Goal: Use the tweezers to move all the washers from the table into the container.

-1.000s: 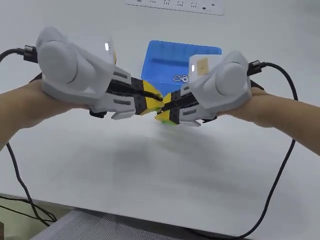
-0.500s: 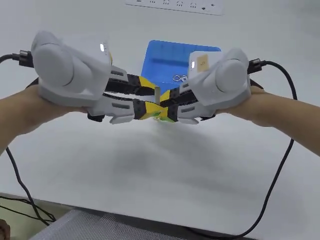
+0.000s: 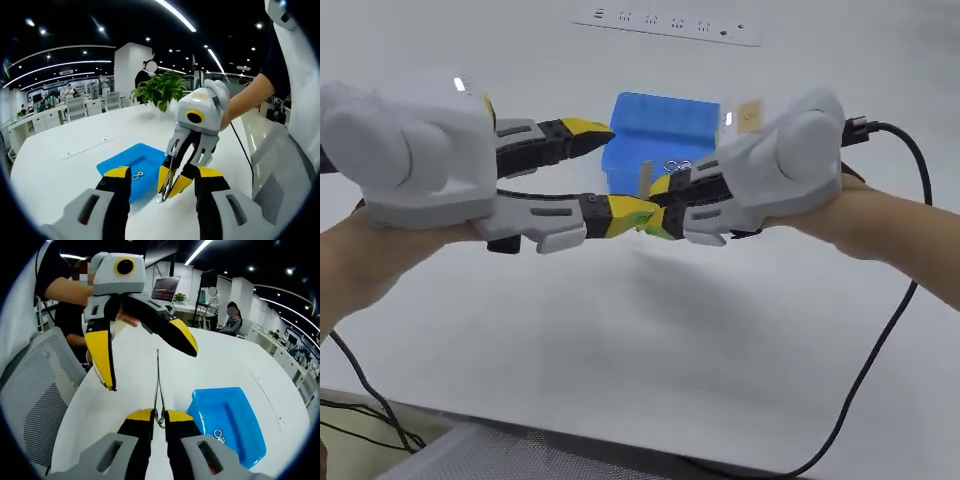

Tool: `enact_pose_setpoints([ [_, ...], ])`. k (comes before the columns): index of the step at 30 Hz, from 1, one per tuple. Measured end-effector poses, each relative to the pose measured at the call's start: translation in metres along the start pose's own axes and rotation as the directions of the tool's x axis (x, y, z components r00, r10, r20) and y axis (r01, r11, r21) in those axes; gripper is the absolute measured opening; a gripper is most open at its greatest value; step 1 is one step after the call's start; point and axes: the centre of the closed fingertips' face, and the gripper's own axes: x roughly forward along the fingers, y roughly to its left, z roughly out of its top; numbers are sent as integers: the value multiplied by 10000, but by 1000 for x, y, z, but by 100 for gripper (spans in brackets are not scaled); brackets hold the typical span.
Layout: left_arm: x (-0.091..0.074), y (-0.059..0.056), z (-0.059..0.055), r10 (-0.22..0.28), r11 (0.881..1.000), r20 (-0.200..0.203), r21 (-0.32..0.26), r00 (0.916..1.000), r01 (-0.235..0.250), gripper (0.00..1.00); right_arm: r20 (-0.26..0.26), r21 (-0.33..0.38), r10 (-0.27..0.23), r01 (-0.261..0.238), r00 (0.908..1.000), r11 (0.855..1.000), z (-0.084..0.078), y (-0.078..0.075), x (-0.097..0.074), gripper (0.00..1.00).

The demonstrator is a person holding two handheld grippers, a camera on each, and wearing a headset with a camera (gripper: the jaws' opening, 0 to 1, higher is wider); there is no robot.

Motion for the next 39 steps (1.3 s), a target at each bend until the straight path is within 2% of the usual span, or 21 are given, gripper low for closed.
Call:
enact_pose_setpoints([
  [3, -8, -2, -2, 140, 9999, 56, -25, 9999, -139, 62, -37, -34, -131, 131, 9999, 9999, 1, -1, -7, 10],
  [7, -16, -3, -3, 307, 9986, 217, -431, 9993, -298, 68, -38, 0, -254, 254, 9997, 9997, 3, -1, -17, 10],
  [9, -19, -3, -4, 386, 9978, 208, -539, 9990, -375, 71, -58, -63, -348, 348, 9994, 9994, 4, -1, -23, 10],
  [11, -24, 1, -2, 664, 9949, 403, -787, 9970, -631, 74, -40, -78, -398, 398, 9992, 9992, 6, -2, -27, 10],
  [14, -31, 6, 1, 988, 9840, 790, -1566, 9920, -855, 80, 11, -94, -548, 548, 9985, 9985, 9, -7, -36, 10],
  [15, -33, 8, 1, 1059, 9818, 869, -1669, 9906, -903, 83, 38, -74, -596, 596, 9982, 9982, 10, -9, -39, 10],
  [17, -33, 5, 1, 1009, 9731, 969, -2168, 9902, -780, 93, 182, 122, -690, 688, 9975, 9976, 13, -13, -43, 10],
  [18, -33, 4, 3, 1020, 9719, 1120, -2230, 9885, -750, 98, 173, 114, -736, 734, 9971, 9972, 13, -15, -44, 10],
  [21, -33, -1, 4, 928, 9706, 1238, -2326, 9880, -621, 99, 155, 72, -919, 918, 9956, 9958, 16, -23, -49, 10],
  [23, -30, -5, 1, 843, 9726, 1108, -2252, 9903, -576, 100, 211, 88, -1027, 1026, 9945, 9947, 19, -29, -52, 10],
  [29, -29, -8, 0, 770, 9698, 1184, -2395, 9900, -468, 100, 433, 305, -1455, 1442, 9884, 9891, 26, -51, -58, 10],
  [32, -30, -5, -5, 852, 9707, 1135, -2335, 9899, -568, 100, 494, 378, -1571, 1553, 9864, 9871, 28, -66, -57, 10],
  [34, -32, 1, -15, 1037, 9728, 748, -2153, 9918, -855, 100, 497, 482, -1624, 1600, 9855, 9859, 27, -76, -53, 10],
  [39, -38, 9, -20, 1274, 9633, 838, -2478, 9883, -1032, 100, 364, 864, -1825, 1789, 9825, 9801, 17, -98, -42, 10],
])
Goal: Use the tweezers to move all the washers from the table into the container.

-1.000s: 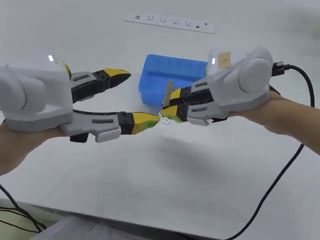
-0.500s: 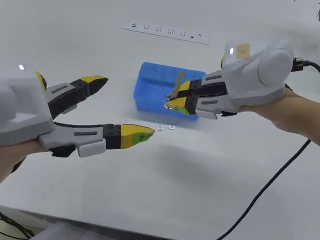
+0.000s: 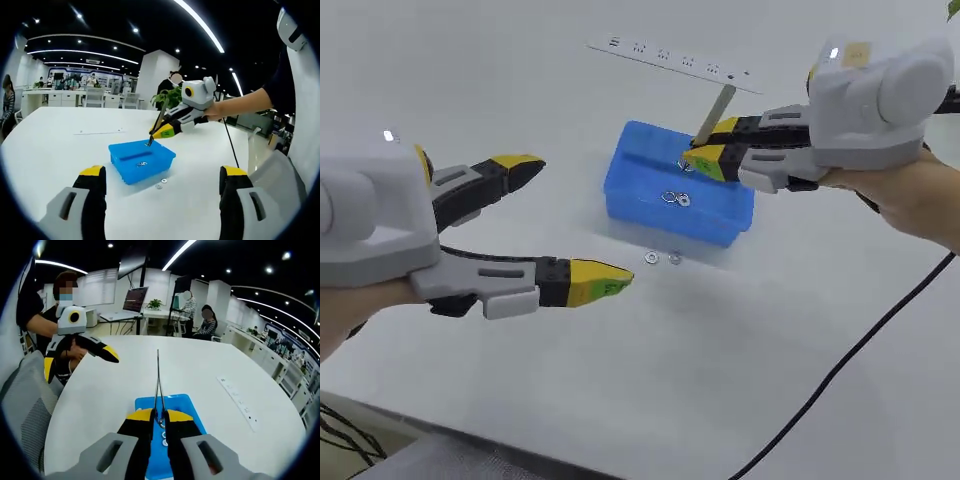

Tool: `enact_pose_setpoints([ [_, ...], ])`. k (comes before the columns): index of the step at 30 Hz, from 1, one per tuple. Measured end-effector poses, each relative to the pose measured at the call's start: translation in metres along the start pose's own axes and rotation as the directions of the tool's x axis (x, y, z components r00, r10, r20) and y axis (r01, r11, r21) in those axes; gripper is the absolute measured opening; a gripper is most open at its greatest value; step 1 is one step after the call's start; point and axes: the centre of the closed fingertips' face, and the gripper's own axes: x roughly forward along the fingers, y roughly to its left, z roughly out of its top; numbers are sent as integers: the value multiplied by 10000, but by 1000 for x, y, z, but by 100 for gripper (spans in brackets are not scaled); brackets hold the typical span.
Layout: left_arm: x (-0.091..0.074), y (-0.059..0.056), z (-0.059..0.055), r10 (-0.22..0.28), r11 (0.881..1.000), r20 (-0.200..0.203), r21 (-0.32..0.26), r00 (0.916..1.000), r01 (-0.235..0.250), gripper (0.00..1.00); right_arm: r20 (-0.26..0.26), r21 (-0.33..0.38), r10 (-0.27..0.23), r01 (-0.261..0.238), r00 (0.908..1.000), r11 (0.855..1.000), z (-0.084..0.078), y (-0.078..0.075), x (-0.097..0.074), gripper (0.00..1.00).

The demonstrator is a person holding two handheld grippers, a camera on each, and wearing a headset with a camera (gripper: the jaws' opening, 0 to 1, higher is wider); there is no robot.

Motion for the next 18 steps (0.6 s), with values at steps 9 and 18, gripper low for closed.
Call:
enact_pose_setpoints([
  [9, -4, 12, -6, 383, 9983, -47, -443, 9993, -384, 99, -308, 614, 195, -176, 9993, 9980, -25, -11, 33, 10],
  [18, 4, 15, -9, 415, 9977, -182, -528, 9990, -424, 99, -1111, 554, 496, -436, 9926, 9975, -57, -8, 53, 10],
])
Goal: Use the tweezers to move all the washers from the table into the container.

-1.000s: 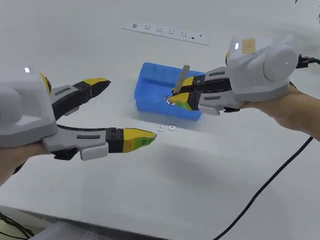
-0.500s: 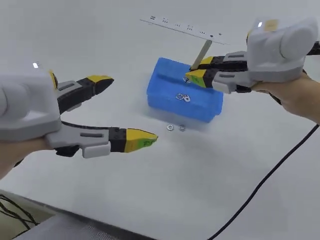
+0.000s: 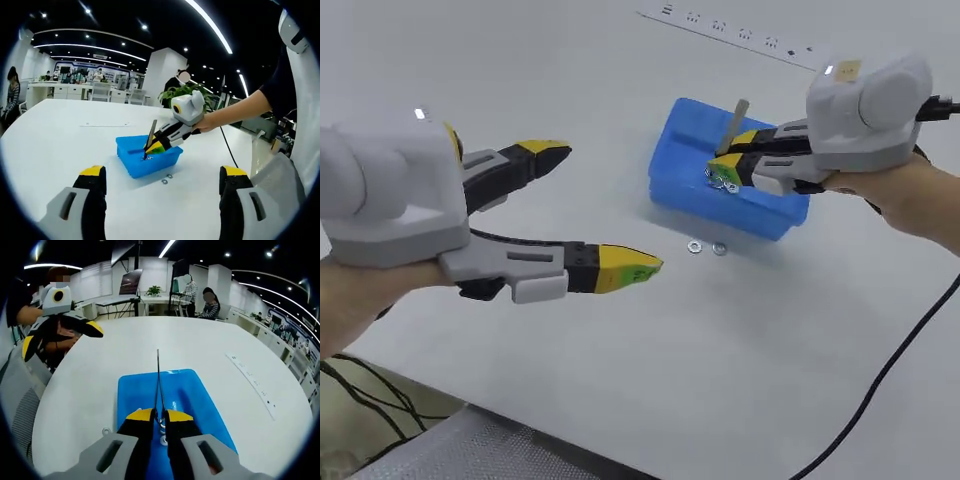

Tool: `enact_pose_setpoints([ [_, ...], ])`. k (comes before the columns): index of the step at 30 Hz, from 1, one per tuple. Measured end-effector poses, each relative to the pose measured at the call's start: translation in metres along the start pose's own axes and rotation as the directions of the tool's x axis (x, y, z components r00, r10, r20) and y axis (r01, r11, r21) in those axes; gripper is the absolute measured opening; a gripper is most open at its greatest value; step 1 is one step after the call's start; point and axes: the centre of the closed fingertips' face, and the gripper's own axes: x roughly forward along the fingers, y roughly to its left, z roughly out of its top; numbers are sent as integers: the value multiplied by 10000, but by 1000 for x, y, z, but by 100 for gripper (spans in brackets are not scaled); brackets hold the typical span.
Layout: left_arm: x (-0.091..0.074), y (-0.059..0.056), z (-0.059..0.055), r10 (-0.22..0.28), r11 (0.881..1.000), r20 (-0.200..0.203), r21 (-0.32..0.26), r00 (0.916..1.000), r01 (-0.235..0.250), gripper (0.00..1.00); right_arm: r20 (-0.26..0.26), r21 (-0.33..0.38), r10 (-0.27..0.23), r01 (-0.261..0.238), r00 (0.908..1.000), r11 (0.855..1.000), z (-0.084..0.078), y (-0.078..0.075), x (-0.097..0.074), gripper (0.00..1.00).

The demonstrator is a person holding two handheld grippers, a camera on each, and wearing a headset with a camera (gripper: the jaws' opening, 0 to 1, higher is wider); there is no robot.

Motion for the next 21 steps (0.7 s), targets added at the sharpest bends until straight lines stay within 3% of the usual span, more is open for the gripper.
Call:
enact_pose_setpoints([
  [21, 2, -2, -3, -116, 9999, -107, -54, 9999, 116, 98, -34, -30, 10, -10, 10000, 10000, 0, 0, -1, 11],
])
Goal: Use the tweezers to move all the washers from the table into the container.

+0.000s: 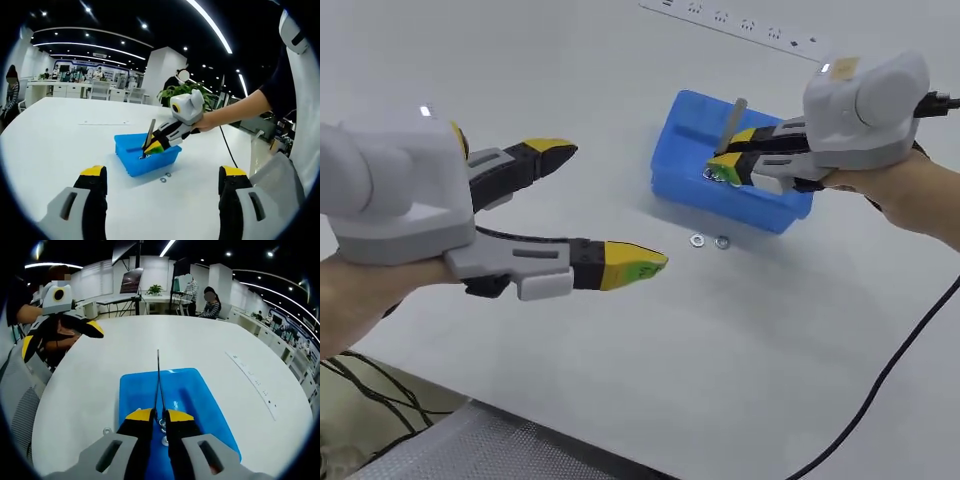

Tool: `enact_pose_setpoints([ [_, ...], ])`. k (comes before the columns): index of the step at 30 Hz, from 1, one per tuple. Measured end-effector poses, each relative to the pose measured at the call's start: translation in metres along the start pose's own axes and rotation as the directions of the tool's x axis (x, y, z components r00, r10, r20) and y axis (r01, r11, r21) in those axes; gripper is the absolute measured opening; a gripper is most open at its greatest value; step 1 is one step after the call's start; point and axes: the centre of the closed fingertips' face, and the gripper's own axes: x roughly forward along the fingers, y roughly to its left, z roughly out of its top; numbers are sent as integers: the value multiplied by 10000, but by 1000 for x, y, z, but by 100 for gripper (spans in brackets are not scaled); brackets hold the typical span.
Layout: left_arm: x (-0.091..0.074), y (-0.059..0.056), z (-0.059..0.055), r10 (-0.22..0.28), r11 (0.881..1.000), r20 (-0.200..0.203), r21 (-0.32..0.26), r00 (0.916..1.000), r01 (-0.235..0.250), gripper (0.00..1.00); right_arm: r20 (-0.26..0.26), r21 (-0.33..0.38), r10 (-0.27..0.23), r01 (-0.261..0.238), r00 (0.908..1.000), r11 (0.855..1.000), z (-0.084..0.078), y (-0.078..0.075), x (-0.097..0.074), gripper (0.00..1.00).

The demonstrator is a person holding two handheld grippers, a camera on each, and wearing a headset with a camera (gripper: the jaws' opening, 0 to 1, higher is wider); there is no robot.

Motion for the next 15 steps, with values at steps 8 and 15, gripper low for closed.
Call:
enact_pose_setpoints([
  [8, 0, 3, 0, 2, 10000, 41, -46, 10000, -2, 98, 181, 52, -243, 242, 9995, 9997, 7, -6, -9, 11],
  [15, 6, 9, 13, -65, 10000, 245, -49, 9997, 67, 96, 134, -45, -415, 415, 9990, 9991, 11, -3, -16, 9],
])
